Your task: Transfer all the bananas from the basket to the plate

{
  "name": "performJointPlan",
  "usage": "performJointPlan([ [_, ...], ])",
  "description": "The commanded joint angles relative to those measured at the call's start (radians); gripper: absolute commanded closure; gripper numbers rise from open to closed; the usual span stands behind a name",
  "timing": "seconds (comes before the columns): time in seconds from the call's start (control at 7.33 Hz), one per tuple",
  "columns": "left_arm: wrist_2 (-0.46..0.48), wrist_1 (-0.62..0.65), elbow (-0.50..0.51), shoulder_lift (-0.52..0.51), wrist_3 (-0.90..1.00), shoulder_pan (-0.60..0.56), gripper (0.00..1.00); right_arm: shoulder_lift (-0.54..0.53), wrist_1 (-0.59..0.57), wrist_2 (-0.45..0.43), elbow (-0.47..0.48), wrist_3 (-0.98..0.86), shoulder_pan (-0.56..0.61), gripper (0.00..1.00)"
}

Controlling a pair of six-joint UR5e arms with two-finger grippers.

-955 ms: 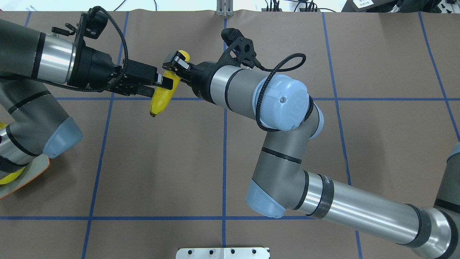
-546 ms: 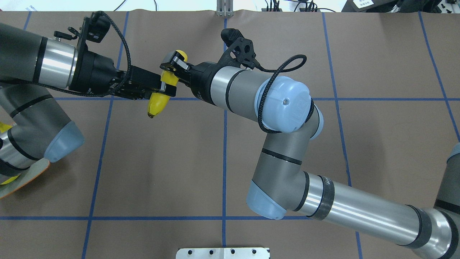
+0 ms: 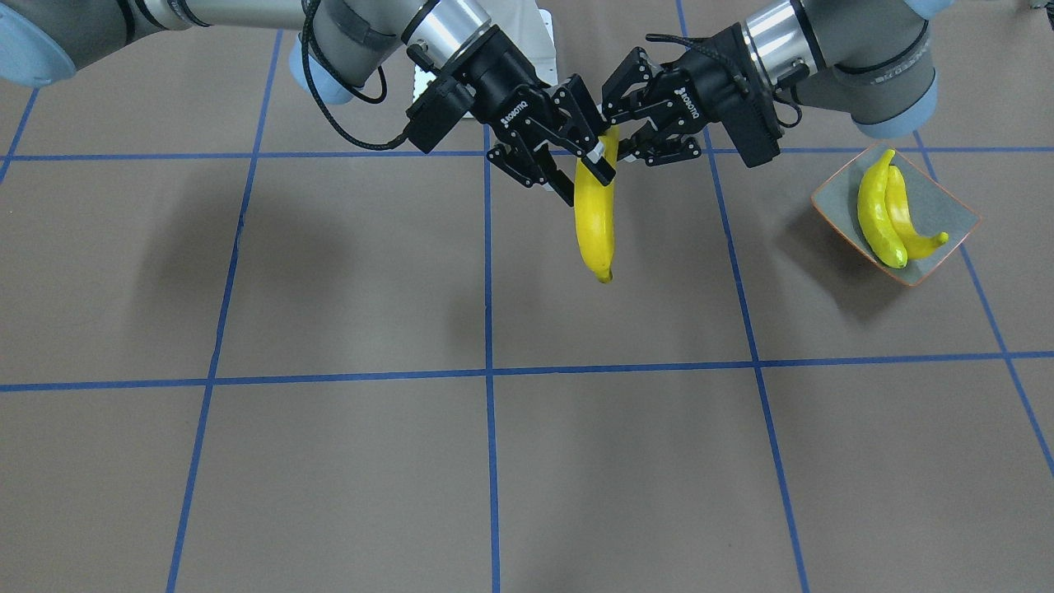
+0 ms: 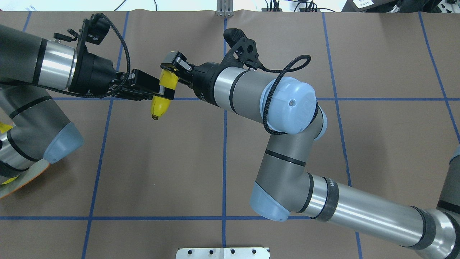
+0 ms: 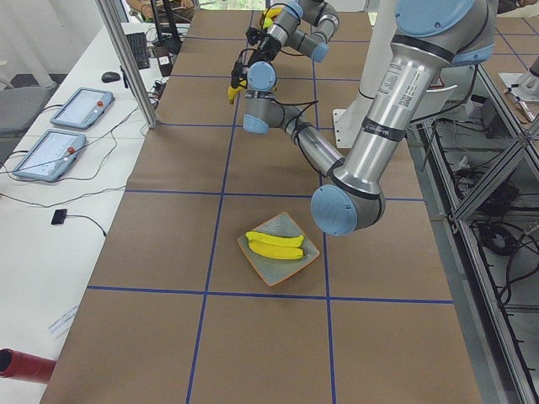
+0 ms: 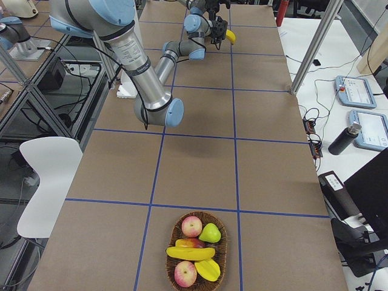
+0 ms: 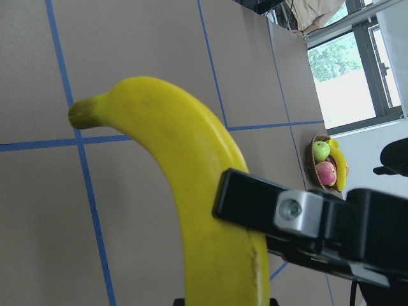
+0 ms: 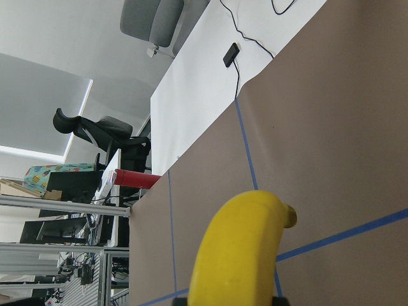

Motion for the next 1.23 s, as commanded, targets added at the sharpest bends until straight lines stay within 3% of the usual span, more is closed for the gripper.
performJointPlan([
  [0.0, -0.001, 0.003, -0.001, 0.017, -0.003, -0.002, 1.0, -0.058, -0.017, 0.007, 0.089, -0.032, 0.0, 0.0],
  [0.27, -0.007, -0.003, -0.07, 0.168, 0.015, -0.008, 1.0, -0.159, -0.064, 0.053, 0.109, -0.101, 0.043, 0.0],
  [0.55, -0.007, -0.003, -0.162, 0.416, 0.212, -0.032, 1.0, -0.222, -0.263, 0.177, 0.164, -0.155, 0.154, 0.0],
  [0.68, -0.005, -0.002, -0.165, 0.507, 0.326, -0.06, 1.0, -0.274, -0.299, 0.213, 0.174, -0.239, 0.193, 0.0],
  [1.09, 0.008, 0.004, -0.159, 0.735, 0.645, -0.112, 1.0, -0.45, -0.302, 0.351, 0.174, -0.449, 0.34, 0.0],
])
